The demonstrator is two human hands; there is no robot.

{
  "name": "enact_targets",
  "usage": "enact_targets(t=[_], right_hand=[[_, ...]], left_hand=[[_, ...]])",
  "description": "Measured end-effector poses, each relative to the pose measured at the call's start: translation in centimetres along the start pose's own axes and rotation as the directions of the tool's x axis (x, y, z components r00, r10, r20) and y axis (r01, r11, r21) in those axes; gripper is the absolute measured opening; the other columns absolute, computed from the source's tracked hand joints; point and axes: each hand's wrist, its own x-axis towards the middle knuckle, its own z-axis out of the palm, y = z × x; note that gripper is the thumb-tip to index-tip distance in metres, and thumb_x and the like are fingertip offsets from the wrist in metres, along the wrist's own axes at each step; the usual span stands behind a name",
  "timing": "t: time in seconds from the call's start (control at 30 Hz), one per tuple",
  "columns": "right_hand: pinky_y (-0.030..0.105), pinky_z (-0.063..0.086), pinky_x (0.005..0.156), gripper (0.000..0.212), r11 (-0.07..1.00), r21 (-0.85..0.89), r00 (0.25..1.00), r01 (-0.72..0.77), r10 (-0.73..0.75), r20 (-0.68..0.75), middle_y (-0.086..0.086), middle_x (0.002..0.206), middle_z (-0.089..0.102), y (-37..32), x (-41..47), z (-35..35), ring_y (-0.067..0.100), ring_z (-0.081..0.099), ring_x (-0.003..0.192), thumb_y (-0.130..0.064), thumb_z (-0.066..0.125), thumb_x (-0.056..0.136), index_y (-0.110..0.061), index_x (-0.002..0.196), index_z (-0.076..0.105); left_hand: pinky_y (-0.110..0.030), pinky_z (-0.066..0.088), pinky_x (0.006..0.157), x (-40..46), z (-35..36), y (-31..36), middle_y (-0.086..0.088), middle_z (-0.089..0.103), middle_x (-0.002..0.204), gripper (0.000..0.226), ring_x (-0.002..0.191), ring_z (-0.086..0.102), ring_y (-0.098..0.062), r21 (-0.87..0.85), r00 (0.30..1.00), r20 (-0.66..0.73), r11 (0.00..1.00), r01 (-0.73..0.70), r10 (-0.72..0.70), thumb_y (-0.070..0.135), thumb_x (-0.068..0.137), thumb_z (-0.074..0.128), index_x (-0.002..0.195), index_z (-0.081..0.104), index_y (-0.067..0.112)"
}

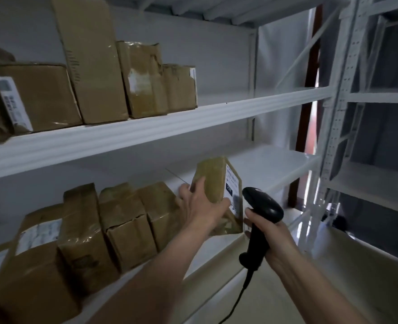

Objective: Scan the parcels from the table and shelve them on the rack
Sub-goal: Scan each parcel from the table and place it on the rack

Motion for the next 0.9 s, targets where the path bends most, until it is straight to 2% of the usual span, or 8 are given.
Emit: enact_targets(t=[0.1,0.23,0.4,0.5,0.57,0.63,0.73,0.9], right_hand=[[0.050,0.049,0.097,0.022,0.999,0.017,0.991,-0.040,0.037,0.126,0.017,0.102,0.073,-0.3,2.5,1.1,0.033,0.068,0.100,-0.010,0.074,0.080,-0.013,0.101,0.070],[0.058,0.047,0.098,0.014,0.992,0.012,0.973,-0.125,0.120,0.197,0.027,0.105,0.069,0.2,5.0,2.4,0.042,0.064,0.105,-0.010,0.075,0.080,-0.009,0.094,0.071],[0.049,0.054,0.088,0.025,0.983,0.052,0.965,-0.176,0.162,0.205,0.015,0.083,0.073,1.2,6.9,2.5,0.033,0.069,0.084,-0.012,0.076,0.078,-0.004,0.101,0.069],[0.044,0.053,0.082,0.023,0.980,0.066,0.958,-0.186,0.166,0.233,0.011,0.080,0.073,1.3,7.8,2.6,0.029,0.070,0.080,-0.012,0.074,0.080,-0.003,0.100,0.068],[0.044,0.054,0.082,0.020,0.981,0.042,0.953,-0.190,0.174,0.247,0.011,0.081,0.073,1.2,8.2,3.2,0.029,0.070,0.080,-0.013,0.074,0.080,-0.005,0.098,0.068],[0.046,0.055,0.086,0.021,0.981,0.014,0.947,-0.192,0.181,0.265,0.014,0.088,0.073,1.2,8.5,3.7,0.031,0.070,0.085,-0.013,0.075,0.079,-0.005,0.098,0.069],[0.044,0.053,0.090,0.020,0.981,-0.028,0.940,-0.190,0.191,0.282,0.016,0.095,0.073,1.5,8.6,3.9,0.031,0.070,0.093,-0.013,0.077,0.077,-0.007,0.095,0.070],[0.040,0.052,0.091,0.021,0.976,-0.064,0.943,-0.207,0.216,0.252,0.013,0.092,0.073,2.5,8.3,3.0,0.030,0.067,0.096,-0.012,0.078,0.075,-0.008,0.094,0.072]], left_hand=[[-0.044,0.032,0.102,1.6,1.1,0.3,0.001,0.016,0.150,0.066,0.132,0.022,-0.029,0.231,0.993,-0.115,0.973,0.027,-0.001,0.057,0.080,0.058,0.140,0.037,0.042],[-0.046,0.028,0.102,2.3,3.0,-0.2,0.001,0.019,0.153,0.055,0.133,0.021,-0.026,0.391,0.976,-0.218,0.918,0.062,0.027,0.062,0.087,0.047,0.137,0.046,0.040],[-0.044,0.023,0.109,1.8,4.8,-2.1,-0.002,0.015,0.155,0.064,0.135,0.019,-0.028,0.491,0.991,-0.080,0.870,-0.051,0.103,0.068,0.082,0.042,0.138,0.044,0.037],[-0.045,0.024,0.112,2.3,4.9,-3.9,-0.008,0.012,0.158,0.080,0.136,0.021,-0.033,0.588,0.983,-0.022,0.797,-0.136,0.184,0.061,0.078,0.058,0.147,0.031,0.031],[-0.043,0.026,0.112,3.0,4.5,-4.3,-0.011,0.018,0.158,0.081,0.136,0.025,-0.032,0.669,0.981,-0.036,0.734,-0.119,0.192,0.057,0.083,0.061,0.150,0.027,0.027],[-0.043,0.026,0.109,3.9,3.9,-4.3,-0.013,0.026,0.154,0.078,0.134,0.029,-0.032,0.747,0.981,-0.082,0.662,-0.057,0.178,0.062,0.086,0.054,0.149,0.028,0.025],[-0.051,0.017,0.113,5.0,3.8,-4.3,-0.013,0.038,0.146,0.075,0.135,0.030,-0.032,0.810,0.982,-0.121,0.586,0.013,0.146,0.067,0.087,0.047,0.146,0.033,0.022],[-0.056,-0.002,0.117,6.8,4.4,-4.4,-0.011,0.037,0.149,0.074,0.142,0.025,-0.028,0.785,0.983,-0.107,0.619,-0.009,0.150,0.058,0.091,0.051,0.148,0.031,0.017]])
